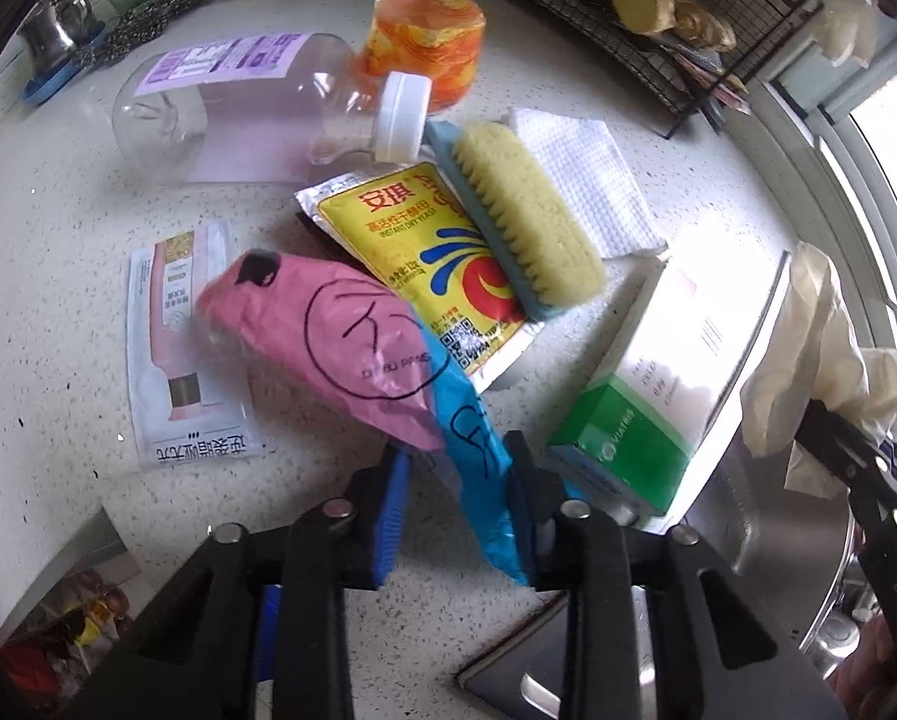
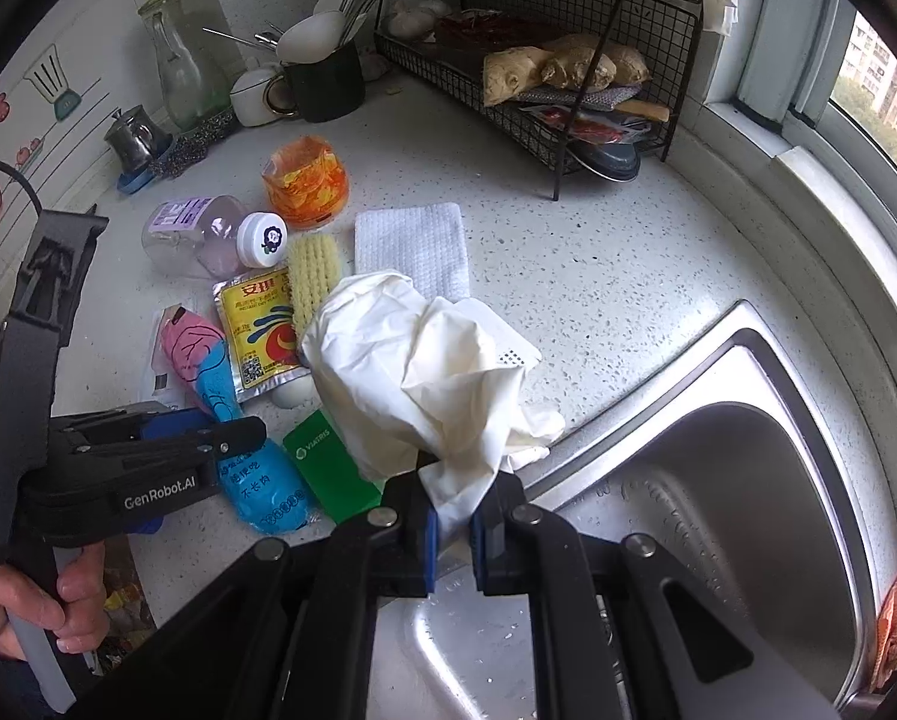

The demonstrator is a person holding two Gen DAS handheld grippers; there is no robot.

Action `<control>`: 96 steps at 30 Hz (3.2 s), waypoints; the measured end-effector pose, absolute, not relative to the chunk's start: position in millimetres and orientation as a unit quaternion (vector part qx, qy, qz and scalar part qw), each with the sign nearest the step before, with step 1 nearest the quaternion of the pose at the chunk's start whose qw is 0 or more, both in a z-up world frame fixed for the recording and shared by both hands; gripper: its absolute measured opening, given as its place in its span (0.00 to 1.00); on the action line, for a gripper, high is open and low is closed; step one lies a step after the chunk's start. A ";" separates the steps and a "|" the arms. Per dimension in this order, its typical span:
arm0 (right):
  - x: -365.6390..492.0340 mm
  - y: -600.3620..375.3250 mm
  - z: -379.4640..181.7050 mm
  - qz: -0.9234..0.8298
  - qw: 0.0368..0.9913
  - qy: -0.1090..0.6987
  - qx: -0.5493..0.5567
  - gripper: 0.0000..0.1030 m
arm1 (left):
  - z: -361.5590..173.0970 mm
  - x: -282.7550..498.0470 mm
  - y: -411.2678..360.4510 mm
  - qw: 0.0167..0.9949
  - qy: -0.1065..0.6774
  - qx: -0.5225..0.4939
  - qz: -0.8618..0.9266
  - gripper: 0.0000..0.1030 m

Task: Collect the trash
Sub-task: 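Lift the glove with the right tool while the left tool grasps the pink-blue bag, then carry the bag and glove down toward the red bin under the counter, then open the left tool over the red bin while the right tool releases the glove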

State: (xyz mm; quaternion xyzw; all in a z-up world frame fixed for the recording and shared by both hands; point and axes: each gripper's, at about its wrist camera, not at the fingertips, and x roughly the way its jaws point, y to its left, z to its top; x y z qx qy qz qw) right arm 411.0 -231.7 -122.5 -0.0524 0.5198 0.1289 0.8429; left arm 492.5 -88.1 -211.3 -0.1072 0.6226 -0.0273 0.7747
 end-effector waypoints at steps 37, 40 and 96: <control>211.9 -89.9 -42.7 0.197 0.876 0.430 -0.097 0.07 | -71.4 250.5 31.3 0.864 0.498 -0.054 -0.044 0.12; 191.9 -74.4 -52.2 0.212 0.869 0.436 -0.104 0.07 | -83.5 223.9 46.9 0.856 0.512 -0.061 -0.033 0.12; 208.4 -67.9 -417.9 0.123 0.761 0.634 -0.062 0.07 | -462.7 217.5 65.3 0.750 0.654 -0.090 -0.033 0.59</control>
